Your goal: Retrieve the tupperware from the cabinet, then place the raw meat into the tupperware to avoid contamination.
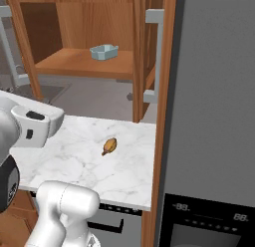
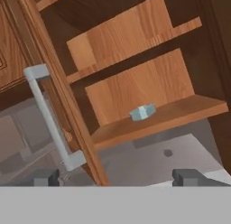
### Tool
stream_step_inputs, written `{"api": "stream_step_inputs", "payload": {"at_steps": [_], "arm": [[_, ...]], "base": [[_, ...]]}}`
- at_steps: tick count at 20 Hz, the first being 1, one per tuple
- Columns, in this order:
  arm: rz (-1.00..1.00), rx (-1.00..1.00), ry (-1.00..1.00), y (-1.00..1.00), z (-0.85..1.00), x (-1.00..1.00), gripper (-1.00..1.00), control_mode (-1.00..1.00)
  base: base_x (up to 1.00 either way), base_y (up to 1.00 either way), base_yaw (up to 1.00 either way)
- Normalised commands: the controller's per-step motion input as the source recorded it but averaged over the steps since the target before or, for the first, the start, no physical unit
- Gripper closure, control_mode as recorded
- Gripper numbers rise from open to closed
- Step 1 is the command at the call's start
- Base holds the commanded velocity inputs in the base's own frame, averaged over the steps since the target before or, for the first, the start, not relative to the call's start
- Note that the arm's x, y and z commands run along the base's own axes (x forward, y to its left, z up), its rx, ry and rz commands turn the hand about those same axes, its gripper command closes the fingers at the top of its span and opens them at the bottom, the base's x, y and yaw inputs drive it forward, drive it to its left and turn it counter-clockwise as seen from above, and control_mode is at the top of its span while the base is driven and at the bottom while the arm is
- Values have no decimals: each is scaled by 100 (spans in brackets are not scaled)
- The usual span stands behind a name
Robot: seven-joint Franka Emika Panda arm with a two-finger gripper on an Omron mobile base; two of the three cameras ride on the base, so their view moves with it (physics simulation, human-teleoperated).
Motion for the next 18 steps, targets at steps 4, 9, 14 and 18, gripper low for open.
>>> {"api": "stream_step_inputs", "payload": {"at_steps": [4,9,14,18], "arm": [[7,11,12,-17,30,6,-100,-100],[8,11,9,-16,24,16,-100,-100],[3,1,1,0,-6,48,-100,-100],[0,0,0,2,-9,51,-100,-100]], "base": [[0,0,0],[0,0,0],[0,0,0],[0,0,0]]}}
